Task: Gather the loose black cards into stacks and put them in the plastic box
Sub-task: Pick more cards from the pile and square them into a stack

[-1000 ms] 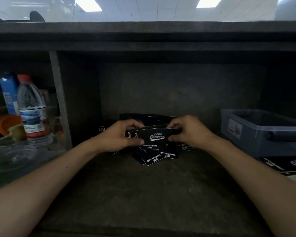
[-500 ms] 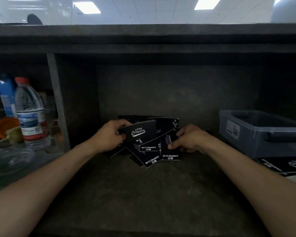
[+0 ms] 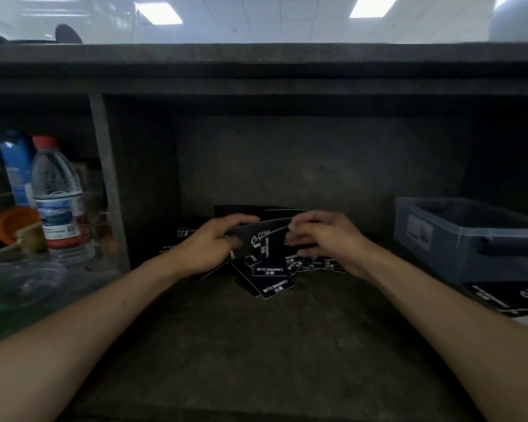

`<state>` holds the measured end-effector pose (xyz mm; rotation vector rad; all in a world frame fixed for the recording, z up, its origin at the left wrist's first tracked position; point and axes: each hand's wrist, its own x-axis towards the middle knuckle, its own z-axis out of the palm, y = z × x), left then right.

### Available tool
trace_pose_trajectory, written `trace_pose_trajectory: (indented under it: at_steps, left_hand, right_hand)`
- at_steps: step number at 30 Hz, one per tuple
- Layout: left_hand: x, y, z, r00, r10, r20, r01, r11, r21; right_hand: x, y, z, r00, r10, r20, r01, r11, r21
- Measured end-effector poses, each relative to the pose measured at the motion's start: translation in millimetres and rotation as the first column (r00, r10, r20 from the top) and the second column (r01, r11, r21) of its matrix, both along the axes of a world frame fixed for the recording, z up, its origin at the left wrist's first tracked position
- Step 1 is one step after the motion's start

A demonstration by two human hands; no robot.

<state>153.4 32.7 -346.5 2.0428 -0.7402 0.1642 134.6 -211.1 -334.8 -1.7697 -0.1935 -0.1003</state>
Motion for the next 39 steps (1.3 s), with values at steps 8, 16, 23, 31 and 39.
trace_pose_trajectory:
  at_steps: [8, 16, 23, 31, 39]
  left_hand:
    - [1.9, 0.4, -5.5, 0.968, 0.114, 0.226, -0.128, 0.990, 0.051]
    - [9.8, 8.5, -0.3, 0.933, 0.247, 0.260, -0.232, 0.969, -0.088]
    - [20.4, 23.4, 2.6, 0.927, 0.341, 0.159, -0.316, 0.934, -0.164]
    - [18.7, 15.9, -2.6, 0.949, 0.284, 0.133, -0.275, 0.958, -0.083]
    - [13.2, 13.5, -0.9, 0.968, 0.198, 0.154, -0.193, 0.980, -0.048]
  right_hand:
    - [-4.6, 0.7, -2.0, 0.981, 0.194, 0.008, -0.191, 0.974, -0.122]
    - [1.2, -1.5, -7.6, 0.960, 0.208, 0.187, -0.141, 0.938, -0.318]
    - [5.1, -9.5, -11.3, 0.951, 0.223, 0.215, 0.045, 0.590, -0.806]
    - [1.0, -20.0, -3.7, 0.939, 0.231, 0.254, 0.099, 0.526, -0.844]
    - [-1.5, -23.9, 7.2, 0.937, 0.221, 0.269, 0.104, 0.559, -0.822]
